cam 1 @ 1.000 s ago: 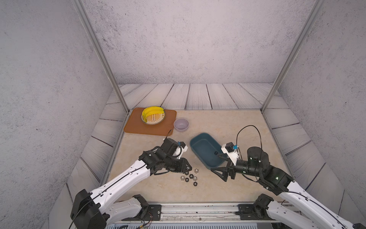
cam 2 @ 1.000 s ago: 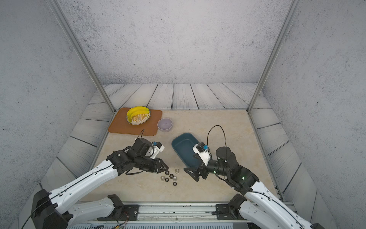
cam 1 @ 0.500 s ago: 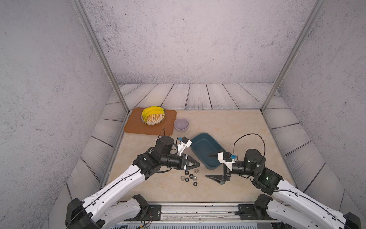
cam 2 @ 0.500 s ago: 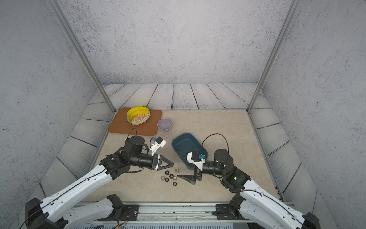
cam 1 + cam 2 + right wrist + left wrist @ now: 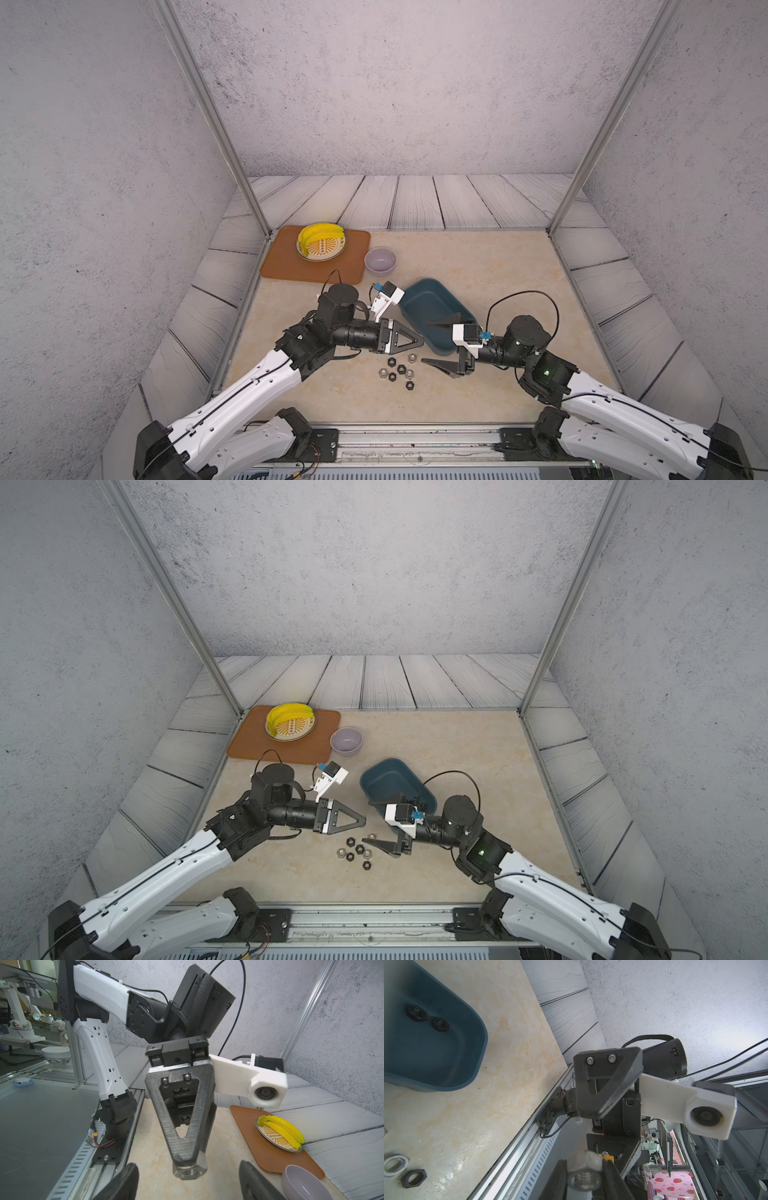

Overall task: Put the nuts on the desktop into the storage box
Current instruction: Pick up the nut from the center of the board.

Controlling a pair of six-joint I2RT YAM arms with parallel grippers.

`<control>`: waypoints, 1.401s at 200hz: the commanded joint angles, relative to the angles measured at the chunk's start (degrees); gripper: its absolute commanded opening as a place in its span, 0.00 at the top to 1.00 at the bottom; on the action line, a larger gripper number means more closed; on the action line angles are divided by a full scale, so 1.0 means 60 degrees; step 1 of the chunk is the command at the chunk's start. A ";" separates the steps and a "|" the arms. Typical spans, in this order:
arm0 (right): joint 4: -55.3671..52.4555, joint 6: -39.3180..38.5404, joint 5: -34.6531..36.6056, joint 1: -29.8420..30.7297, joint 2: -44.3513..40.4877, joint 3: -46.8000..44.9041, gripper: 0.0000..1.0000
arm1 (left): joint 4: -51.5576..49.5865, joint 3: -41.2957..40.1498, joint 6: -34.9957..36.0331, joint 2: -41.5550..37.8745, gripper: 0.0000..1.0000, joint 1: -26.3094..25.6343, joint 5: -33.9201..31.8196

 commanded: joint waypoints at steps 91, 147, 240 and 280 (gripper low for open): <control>0.0135 -0.0370 0.0084 0.0202 0.0190 0.0175 0.45 | 0.0586 -0.0191 -0.0138 -0.0232 0.80 0.0011 0.0443; 0.0271 -0.0333 0.0212 0.0244 0.0074 0.0179 0.53 | 0.0638 -0.0249 -0.0122 -0.0158 0.80 0.0011 0.0475; 0.0376 -0.0040 0.0274 0.0247 0.0216 0.0266 0.70 | 0.0797 -0.0325 -0.0172 -0.0173 0.81 -0.0001 0.0538; 0.0516 0.0117 0.0294 0.0248 0.0286 0.0274 0.60 | 0.0847 -0.0341 -0.0184 -0.0156 0.82 -0.0002 0.0568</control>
